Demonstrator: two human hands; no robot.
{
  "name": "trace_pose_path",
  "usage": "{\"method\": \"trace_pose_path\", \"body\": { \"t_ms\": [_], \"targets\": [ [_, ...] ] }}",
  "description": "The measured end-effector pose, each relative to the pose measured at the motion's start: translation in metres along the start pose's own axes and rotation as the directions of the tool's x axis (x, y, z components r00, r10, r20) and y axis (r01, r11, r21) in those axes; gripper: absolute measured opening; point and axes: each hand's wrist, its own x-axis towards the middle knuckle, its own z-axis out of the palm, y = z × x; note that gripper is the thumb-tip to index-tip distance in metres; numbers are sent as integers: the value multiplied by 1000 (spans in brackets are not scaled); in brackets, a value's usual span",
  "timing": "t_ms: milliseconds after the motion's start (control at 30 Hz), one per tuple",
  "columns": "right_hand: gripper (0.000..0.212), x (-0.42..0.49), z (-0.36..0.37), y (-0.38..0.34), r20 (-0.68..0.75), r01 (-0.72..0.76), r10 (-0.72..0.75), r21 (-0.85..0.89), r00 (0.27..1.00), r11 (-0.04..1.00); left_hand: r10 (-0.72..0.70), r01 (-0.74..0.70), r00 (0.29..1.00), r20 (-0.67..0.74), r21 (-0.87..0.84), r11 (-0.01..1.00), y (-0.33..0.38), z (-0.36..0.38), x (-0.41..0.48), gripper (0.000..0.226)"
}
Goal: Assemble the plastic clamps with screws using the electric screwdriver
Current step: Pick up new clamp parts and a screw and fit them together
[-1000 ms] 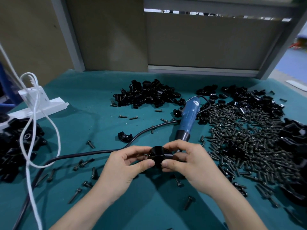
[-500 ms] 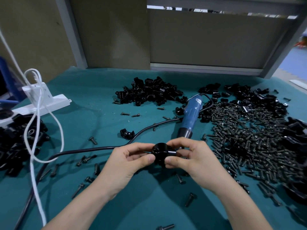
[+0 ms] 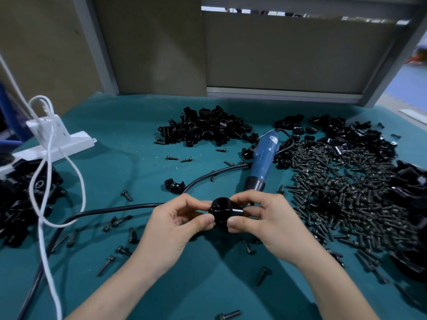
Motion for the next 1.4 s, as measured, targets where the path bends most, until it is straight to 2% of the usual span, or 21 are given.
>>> {"method": "trace_pose_path", "body": {
  "t_ms": [333, 533, 800, 900, 1033, 1167, 1300, 1333, 1400],
  "targets": [
    [27, 0, 0, 1, 4, -3, 3, -2, 1000, 1000, 20, -20, 1000, -8, 52, 998, -2, 0, 0, 13],
    [29, -3, 2, -1, 14, 19, -18, -118, 1000, 993, 51, -57, 997, 59, 121, 991, -1, 2, -4, 41],
    [32, -5, 4, -6, -5, 27, -29, -215, 1000, 976, 98, -109, 991, 90, 129, 986, 2, 4, -3, 35],
    [32, -6, 6, -8, -15, 30, -35, -258, 999, 966, 74, -83, 993, 94, 104, 991, 2, 2, -3, 38],
    [32, -4, 6, -13, 0, 38, -40, -284, 999, 958, -43, 41, 998, 51, 41, 998, -2, -1, 0, 45],
    [30, -2, 6, -16, 10, 28, -26, -324, 1000, 946, -67, 64, 992, 107, 22, 998, 1, -5, 3, 37],
    [26, -3, -5, -47, 115, 10, 38, -395, 993, 919, -69, 65, 987, 146, 32, 997, 3, -5, 4, 39],
    [28, 2, -9, -58, 95, 28, 10, -388, 995, 921, -79, 73, 987, 143, 42, 996, 2, -6, 4, 38],
    [19, 22, -18, -75, -79, 99, -139, -383, 987, 919, -100, 93, 986, 135, 55, 994, 1, -8, 5, 35]
  ]
}}
